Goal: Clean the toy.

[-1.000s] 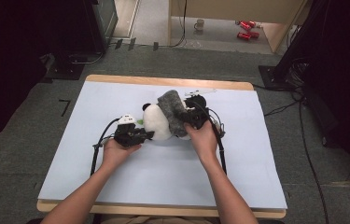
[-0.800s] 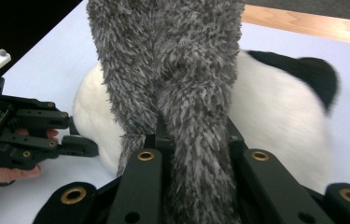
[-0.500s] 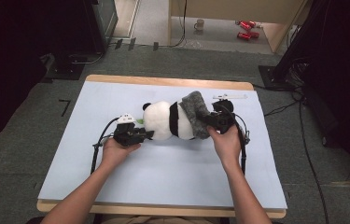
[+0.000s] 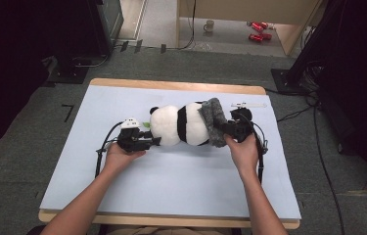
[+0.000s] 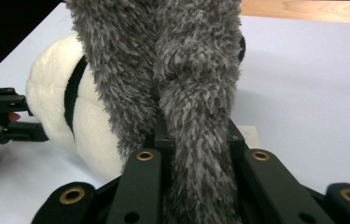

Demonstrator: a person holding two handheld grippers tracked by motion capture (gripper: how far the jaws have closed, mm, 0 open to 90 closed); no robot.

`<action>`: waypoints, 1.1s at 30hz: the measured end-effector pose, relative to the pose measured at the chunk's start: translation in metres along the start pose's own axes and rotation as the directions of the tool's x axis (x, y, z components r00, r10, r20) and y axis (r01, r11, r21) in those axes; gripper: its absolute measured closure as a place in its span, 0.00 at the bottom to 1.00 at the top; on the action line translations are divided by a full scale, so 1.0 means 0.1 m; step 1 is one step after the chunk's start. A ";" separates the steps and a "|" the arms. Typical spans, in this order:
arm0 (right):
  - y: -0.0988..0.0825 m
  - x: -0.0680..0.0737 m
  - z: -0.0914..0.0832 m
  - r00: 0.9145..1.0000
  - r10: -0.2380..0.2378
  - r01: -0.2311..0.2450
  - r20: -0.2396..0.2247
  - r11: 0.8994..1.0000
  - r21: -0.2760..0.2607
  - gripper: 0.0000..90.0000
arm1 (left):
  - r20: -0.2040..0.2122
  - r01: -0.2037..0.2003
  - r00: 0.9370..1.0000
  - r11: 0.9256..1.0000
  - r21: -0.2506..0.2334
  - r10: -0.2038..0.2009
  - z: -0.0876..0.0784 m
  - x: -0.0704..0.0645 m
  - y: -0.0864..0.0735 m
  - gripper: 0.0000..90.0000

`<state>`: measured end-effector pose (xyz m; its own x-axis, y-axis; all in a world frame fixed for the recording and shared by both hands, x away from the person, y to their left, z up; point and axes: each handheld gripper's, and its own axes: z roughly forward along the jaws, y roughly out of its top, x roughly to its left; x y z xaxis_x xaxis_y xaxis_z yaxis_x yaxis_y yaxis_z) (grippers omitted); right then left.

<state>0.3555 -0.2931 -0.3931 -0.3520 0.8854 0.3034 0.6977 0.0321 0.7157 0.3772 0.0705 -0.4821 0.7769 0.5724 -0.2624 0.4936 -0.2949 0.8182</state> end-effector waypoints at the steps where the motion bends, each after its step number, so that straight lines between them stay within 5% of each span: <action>1: 0.01 0.00 0.01 1.000 0.000 0.000 0.000 1.000 0.000 0.85 | -0.002 -0.006 1.000 1.000 -0.003 0.006 0.00 0.00 -0.01 0.56; 23: 0.08 -0.01 -0.01 1.000 0.019 -0.019 0.012 1.000 -0.023 0.85 | -0.028 -0.009 1.000 1.000 -0.012 0.009 0.17 -0.03 -0.07 0.37; 29: 0.11 0.09 -0.10 1.000 0.010 -0.010 -0.007 0.999 -0.050 0.85 | -0.033 0.015 0.999 1.000 -0.012 -0.015 0.18 -0.02 -0.07 0.50; 33: 0.12 0.29 -0.07 0.999 -0.025 0.024 -0.039 0.999 -0.042 0.85 | -0.062 -0.011 0.998 1.000 0.001 0.011 0.15 -0.07 -0.05 0.69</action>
<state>0.3496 -0.2700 -0.3711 -0.3940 0.8654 0.3096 0.6623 0.0337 0.7485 0.3753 0.0563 -0.4916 0.7562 0.6158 -0.2211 0.4855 -0.3016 0.8206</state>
